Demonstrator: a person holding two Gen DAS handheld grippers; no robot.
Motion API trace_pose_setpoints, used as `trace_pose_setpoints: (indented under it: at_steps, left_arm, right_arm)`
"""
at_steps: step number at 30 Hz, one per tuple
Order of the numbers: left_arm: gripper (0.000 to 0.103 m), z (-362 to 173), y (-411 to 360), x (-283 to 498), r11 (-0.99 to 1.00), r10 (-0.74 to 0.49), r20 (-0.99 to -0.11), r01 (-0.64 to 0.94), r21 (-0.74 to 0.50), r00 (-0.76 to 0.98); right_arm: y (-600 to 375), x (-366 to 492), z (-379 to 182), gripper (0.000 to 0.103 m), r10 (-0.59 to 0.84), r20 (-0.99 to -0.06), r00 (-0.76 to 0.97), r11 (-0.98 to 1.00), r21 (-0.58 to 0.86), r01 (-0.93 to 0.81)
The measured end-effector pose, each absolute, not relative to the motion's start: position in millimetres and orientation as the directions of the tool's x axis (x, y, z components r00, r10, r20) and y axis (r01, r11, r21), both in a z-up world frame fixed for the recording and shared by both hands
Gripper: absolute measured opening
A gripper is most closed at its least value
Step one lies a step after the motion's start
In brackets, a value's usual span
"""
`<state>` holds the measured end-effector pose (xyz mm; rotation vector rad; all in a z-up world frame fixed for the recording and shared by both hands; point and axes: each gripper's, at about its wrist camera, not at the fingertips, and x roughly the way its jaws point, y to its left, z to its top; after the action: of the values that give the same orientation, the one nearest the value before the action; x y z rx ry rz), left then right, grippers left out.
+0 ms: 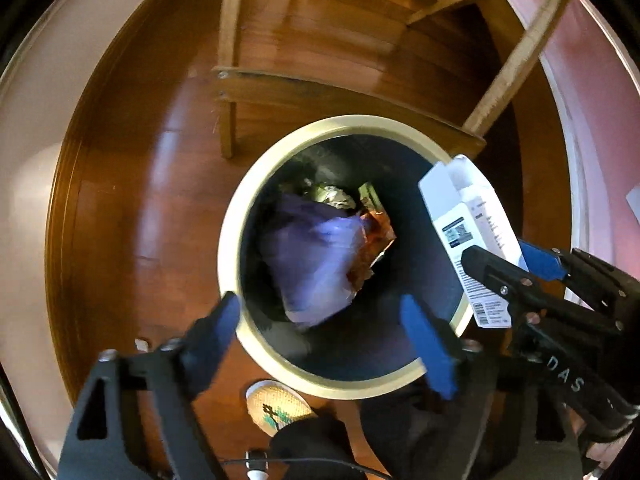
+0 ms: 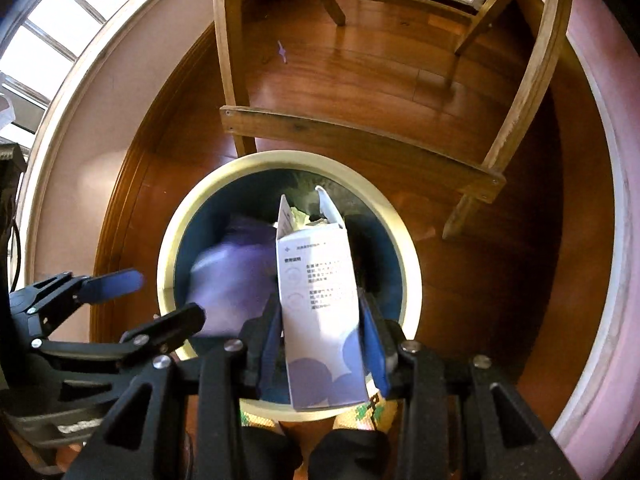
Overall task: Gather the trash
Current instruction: 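Carry the white box and purple bag over the bin and release both, then raise both tools back toward the table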
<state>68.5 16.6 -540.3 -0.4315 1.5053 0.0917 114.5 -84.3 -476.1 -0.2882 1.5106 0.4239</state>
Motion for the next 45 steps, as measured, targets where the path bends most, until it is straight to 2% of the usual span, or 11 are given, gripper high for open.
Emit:
trace_pose_setpoints:
  at_steps: [17,18,20,24,33,45]
  left_arm:
    - [0.086,-503.1,57.7,23.9,0.857,-0.042,-0.989,-0.505,-0.108,0.141]
    - [0.086,-499.6,58.0,21.6,0.856,-0.038,-0.989,-0.507,-0.106,0.143]
    - [0.086,-491.0,59.9,17.7,0.855,-0.034,-0.989,-0.507,-0.105,0.146]
    - [0.086,-468.2,57.7,10.9,0.855,-0.02,-0.987,-0.509,-0.1,0.16]
    - [0.086,-391.0,60.8,1.5,0.841,-0.009,-0.978,-0.528,-0.12,0.207]
    - [0.086,-249.8,64.9,-4.6,0.856,0.019,-0.946,-0.495,-0.151,0.323]
  right_arm:
    - [-61.3,106.9,-463.4,0.041,0.124,-0.992,0.002,0.88,0.109,-0.461]
    - [-60.1,106.1,-460.3,0.042,0.126,-0.992,0.006,0.88,0.109,-0.462]
    - [-57.7,104.3,-453.0,0.055,0.128,-0.992,0.012,0.878,0.108,-0.466]
    - [-54.8,100.7,-433.6,0.056,0.129,-0.991,0.025,0.873,0.102,-0.476]
    - [-55.2,83.0,-364.3,0.056,0.144,-0.989,0.036,0.865,0.108,-0.49]
    - [-53.6,62.2,-216.9,0.056,0.244,-0.962,0.125,0.849,0.149,-0.506]
